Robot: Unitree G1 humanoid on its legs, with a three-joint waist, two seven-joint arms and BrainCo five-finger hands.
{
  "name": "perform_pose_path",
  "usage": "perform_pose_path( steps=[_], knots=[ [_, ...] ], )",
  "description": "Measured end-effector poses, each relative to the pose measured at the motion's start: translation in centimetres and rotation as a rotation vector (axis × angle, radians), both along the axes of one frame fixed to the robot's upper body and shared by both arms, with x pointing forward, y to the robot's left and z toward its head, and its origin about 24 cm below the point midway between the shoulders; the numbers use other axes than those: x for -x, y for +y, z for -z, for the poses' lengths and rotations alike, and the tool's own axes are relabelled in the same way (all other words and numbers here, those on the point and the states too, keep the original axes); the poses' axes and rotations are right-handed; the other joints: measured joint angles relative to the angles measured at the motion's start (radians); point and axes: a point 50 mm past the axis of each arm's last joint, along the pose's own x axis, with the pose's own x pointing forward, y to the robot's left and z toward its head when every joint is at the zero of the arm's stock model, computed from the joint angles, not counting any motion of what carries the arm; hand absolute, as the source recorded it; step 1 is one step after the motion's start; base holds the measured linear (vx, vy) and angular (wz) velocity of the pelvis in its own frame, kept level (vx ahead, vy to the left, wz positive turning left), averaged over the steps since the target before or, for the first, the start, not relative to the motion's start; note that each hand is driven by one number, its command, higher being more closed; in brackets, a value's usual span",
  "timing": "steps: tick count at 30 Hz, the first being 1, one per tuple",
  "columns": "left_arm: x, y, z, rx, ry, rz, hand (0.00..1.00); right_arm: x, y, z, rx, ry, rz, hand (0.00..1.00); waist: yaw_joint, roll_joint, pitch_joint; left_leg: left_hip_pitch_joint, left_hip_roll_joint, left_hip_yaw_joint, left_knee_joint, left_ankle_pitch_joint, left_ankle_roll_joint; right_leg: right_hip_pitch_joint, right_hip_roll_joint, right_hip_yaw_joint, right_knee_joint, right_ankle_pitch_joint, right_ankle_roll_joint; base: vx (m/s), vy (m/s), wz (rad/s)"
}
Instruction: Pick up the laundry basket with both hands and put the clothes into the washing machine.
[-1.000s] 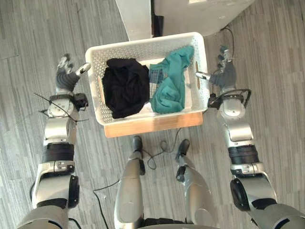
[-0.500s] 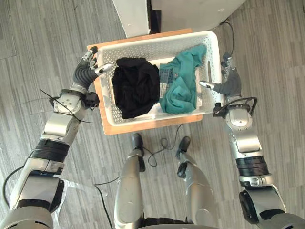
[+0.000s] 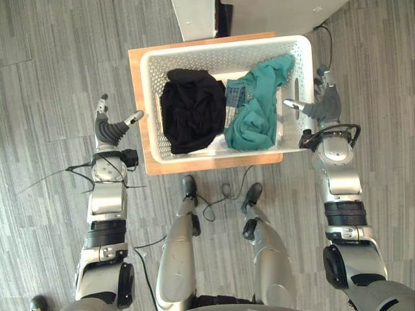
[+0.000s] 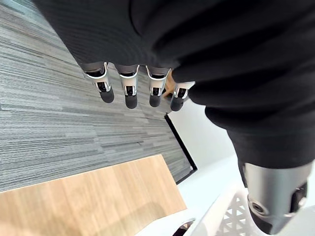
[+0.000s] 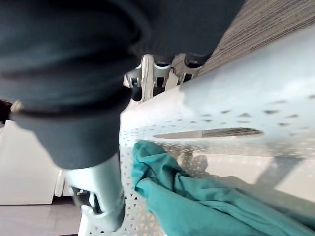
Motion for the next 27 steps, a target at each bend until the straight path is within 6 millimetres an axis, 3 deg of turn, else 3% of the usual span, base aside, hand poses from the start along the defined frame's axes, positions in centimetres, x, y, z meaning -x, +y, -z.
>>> perform_pose_path(
  steps=[4,10,18,27],
  knots=[
    [0.3,-0.3,1.1,0.121,0.0,0.076,0.0,0.0,-0.5,0.1,-0.013,0.01,0.016,0.0,0.0,0.0,0.0,0.004,-0.01,-0.008,-0.03,0.018,0.008,0.005,0.011,0.002,-0.038,0.025,0.002,0.0,0.0,0.0],
    [-0.1,-2.7,-0.2,0.32,-0.139,0.337,0.0,-0.2,-0.6,0.5,-0.025,0.029,0.019,0.0,0.0,0.003,-0.001,0.002,-0.017,0.002,-0.044,0.026,0.015,0.008,0.011,0.007,-0.072,0.049,0.004,0.0,-0.001,-0.02],
    [-0.3,-4.4,-1.3,0.311,-0.16,0.458,0.0,0.0,-0.4,0.0,-0.04,0.004,0.002,0.0,-0.001,0.008,-0.004,0.004,-0.014,0.021,-0.044,0.026,0.015,0.003,0.014,0.023,-0.08,0.056,0.005,0.01,-0.015,-0.06],
    [-1.7,-4.6,-1.3,0.222,-0.106,0.4,0.0,0.0,1.0,-0.1,-0.052,-0.011,-0.062,0.0,0.001,0.018,-0.01,0.003,-0.012,0.042,-0.044,0.026,0.015,-0.005,0.015,0.037,-0.088,0.068,0.003,0.0,-0.015,-0.04]
  ],
)
